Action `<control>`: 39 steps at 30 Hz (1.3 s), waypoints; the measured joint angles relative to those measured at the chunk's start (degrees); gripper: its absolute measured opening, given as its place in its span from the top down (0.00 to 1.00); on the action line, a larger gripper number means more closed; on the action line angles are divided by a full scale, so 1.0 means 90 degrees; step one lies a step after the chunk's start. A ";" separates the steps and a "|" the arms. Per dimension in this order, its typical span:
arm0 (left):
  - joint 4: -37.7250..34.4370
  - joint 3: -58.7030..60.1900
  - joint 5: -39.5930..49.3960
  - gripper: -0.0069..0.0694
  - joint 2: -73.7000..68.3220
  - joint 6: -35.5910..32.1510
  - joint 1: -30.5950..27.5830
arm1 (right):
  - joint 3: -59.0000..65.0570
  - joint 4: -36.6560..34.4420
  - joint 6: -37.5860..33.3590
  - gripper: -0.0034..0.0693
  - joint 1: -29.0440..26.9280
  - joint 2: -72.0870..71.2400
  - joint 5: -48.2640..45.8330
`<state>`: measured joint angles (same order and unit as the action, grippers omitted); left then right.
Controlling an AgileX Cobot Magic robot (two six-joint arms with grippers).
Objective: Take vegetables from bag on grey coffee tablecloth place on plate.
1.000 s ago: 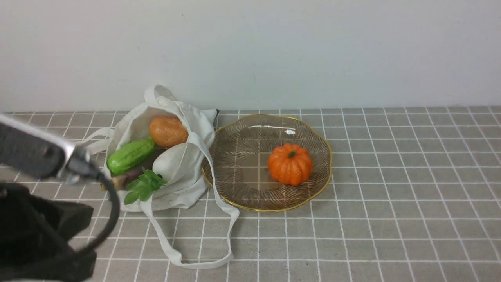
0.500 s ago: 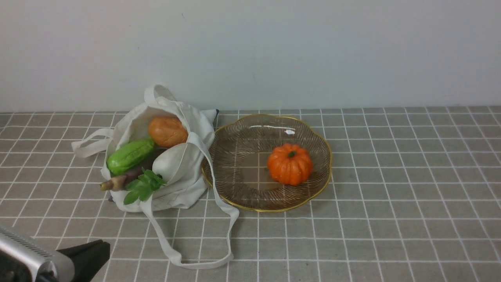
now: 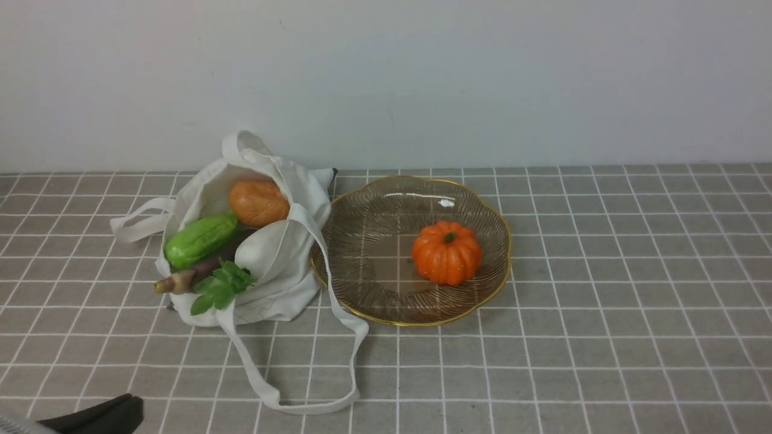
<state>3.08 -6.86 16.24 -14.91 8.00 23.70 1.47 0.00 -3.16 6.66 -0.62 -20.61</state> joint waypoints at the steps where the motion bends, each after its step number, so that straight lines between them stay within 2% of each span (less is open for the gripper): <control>1: -0.0024 0.0024 0.0000 0.92 0.0000 -0.0047 -0.0047 | 0.0000 0.0000 0.0000 0.97 0.0000 0.0000 0.0000; 5: -0.0302 0.0565 0.0006 0.92 0.1008 -0.1111 -0.1148 | 0.0000 0.0000 0.0000 0.97 0.0000 0.0000 0.0000; 11: -0.0342 0.0939 0.0075 0.92 0.1698 -0.1453 -0.2004 | 0.0000 0.0000 0.0000 0.97 0.0000 0.0000 0.0000; 18: -0.0342 0.0945 0.0542 0.92 0.1727 -0.1453 -0.2098 | 0.0000 0.0000 0.0000 0.97 0.0000 0.0000 0.0000; 39: -0.0342 0.0945 0.0599 0.92 0.1727 -0.1453 -0.2098 | 0.0000 0.0000 0.0000 0.97 0.0000 0.0000 0.0000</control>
<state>0.00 1.65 21.64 0.64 -5.08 4.81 1.47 0.00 -3.16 6.66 -0.62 -20.61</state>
